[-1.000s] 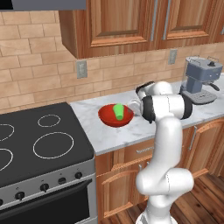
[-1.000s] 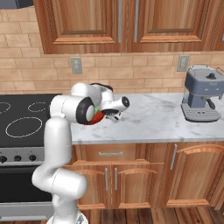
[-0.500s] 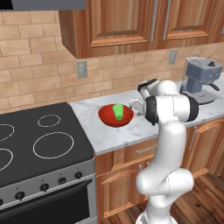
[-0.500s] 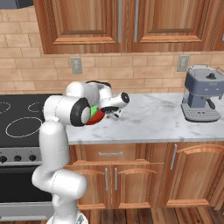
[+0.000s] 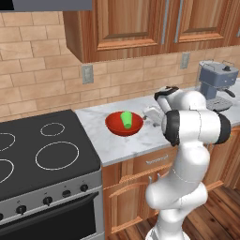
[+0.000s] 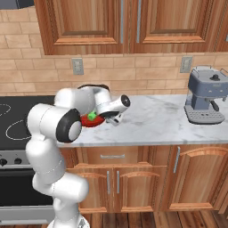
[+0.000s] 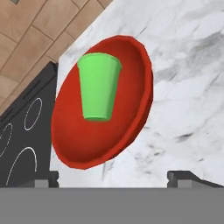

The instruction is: Place the cup inside the bowl on the dining table and move the bowl to any counter.

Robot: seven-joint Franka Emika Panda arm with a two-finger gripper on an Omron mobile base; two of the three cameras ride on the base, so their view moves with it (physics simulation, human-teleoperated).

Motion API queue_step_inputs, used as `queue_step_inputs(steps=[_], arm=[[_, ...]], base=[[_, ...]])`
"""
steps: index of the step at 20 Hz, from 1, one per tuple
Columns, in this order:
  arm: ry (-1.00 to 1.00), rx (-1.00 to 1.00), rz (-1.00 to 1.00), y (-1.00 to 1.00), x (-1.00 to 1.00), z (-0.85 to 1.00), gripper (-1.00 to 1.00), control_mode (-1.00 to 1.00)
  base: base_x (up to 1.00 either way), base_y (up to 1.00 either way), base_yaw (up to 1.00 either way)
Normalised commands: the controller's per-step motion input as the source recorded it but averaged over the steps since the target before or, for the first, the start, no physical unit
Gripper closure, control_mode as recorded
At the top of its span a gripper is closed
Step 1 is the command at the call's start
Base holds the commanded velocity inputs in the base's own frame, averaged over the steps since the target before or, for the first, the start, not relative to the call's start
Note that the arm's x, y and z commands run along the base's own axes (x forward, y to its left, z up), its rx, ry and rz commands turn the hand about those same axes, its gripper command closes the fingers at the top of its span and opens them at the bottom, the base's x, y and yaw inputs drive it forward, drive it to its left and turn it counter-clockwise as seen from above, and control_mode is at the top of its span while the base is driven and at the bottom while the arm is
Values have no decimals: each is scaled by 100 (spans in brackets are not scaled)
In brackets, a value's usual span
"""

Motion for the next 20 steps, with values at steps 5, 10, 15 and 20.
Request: queue_step_inputs(steps=[5, 10, 15, 20], arm=[[-3, 0, 0, 0, -71, 25, -100, -100], [-5, 0, 0, 0, -68, 30, -100, -100], [-2, -1, 0, 0, -57, 25, -100, -100], [-1, 0, 0, 0, -61, 23, -100, -100]], base=[[0, 0, 0], [0, 0, 0], [0, 0, 0], [0, 0, 0]])
